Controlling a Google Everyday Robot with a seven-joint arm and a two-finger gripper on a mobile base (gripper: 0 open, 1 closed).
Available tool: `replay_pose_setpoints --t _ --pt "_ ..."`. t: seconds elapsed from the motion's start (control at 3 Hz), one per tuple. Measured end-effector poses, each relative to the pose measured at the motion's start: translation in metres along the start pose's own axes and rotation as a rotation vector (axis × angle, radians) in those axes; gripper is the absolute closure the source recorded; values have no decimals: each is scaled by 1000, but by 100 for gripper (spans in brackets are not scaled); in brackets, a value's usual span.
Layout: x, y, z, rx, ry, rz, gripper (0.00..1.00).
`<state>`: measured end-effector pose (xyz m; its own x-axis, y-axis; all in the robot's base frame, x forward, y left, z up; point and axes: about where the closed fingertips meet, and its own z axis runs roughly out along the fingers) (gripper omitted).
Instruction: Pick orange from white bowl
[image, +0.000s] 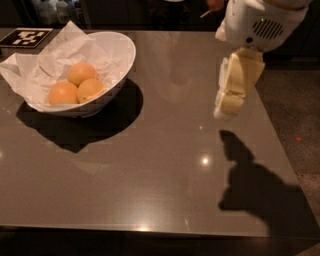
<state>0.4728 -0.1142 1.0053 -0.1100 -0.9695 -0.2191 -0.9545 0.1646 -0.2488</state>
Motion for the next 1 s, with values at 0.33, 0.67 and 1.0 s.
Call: replay_pose_setpoints --t 0.33,0.67,1.0 --pt "-65 -4 -7 26 -12 -72 0" --pt "-123 -2 -6 10 -20 -178 0" --pt "-136 -3 -10 33 -47 -194 0"
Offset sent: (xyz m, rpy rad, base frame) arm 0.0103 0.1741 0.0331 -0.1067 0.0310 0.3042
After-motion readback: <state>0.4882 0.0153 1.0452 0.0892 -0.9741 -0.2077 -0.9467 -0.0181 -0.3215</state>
